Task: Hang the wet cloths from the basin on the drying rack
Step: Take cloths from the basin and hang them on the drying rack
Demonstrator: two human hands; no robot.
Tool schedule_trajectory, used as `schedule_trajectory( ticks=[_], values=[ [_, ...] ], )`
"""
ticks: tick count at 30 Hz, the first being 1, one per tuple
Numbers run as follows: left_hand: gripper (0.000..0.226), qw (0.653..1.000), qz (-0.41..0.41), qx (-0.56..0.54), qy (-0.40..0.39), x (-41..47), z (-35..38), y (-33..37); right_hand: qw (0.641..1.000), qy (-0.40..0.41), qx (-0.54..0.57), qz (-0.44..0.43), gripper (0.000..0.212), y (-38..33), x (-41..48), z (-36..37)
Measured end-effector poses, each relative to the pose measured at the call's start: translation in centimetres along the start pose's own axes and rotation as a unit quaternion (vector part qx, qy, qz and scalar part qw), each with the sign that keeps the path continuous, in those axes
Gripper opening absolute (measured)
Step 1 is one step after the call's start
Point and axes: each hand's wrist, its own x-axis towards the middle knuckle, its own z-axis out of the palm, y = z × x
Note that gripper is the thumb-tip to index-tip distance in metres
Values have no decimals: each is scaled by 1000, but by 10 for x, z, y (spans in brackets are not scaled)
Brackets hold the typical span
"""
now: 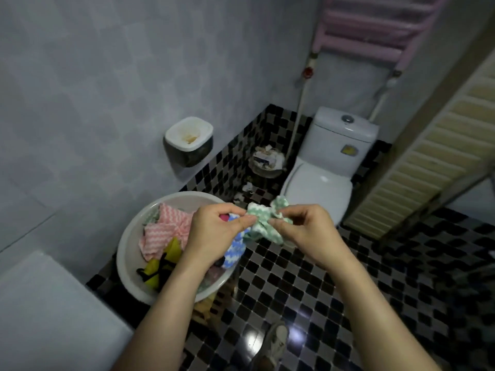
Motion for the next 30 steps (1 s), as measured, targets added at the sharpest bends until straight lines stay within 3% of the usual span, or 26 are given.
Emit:
schedule_trajectory(
  ticks=[2, 7, 9, 11, 13, 15, 19, 22, 24, 27, 30],
  values=[
    [20, 1000, 22, 8, -5, -8, 10, 10, 990, 60, -129, -7, 30, 4, -21, -17],
    [20, 996, 76, 25, -37, -36, 56, 41, 944, 200, -263, 0, 14, 15, -81, -66],
    [19, 994, 90, 36, -42, -42, 70, 44, 953, 220, -209, -9, 14, 21, -98, -80],
    [18, 990, 83, 54, -98, -50, 89, 52, 967, 242, -84, 6, 18, 25, -120, -98],
    [18, 978, 66, 73, -182, -58, 106, 57, 968, 234, 87, 27, 19, 26, -136, -113],
    [16, 963, 74, 108, -235, -69, 120, 67, 960, 221, 164, 51, 18, 31, -151, -127],
    [8, 946, 112, 9, -304, -110, 158, 102, 974, 208, 73, 43, 19, 50, -195, -165],
    [19, 892, 121, 6, -437, -127, 185, 123, 989, 144, 36, 10, 17, 49, -208, -181],
    [25, 861, 129, 23, -492, -147, 217, 132, 988, 153, 16, 4, 14, 58, -231, -203],
    [33, 854, 124, 41, -503, -164, 248, 143, 985, 169, -19, 20, 9, 73, -257, -237],
    [26, 863, 168, 63, -472, -165, 267, 155, 981, 162, -90, 61, 9, 86, -273, -266]
  ],
)
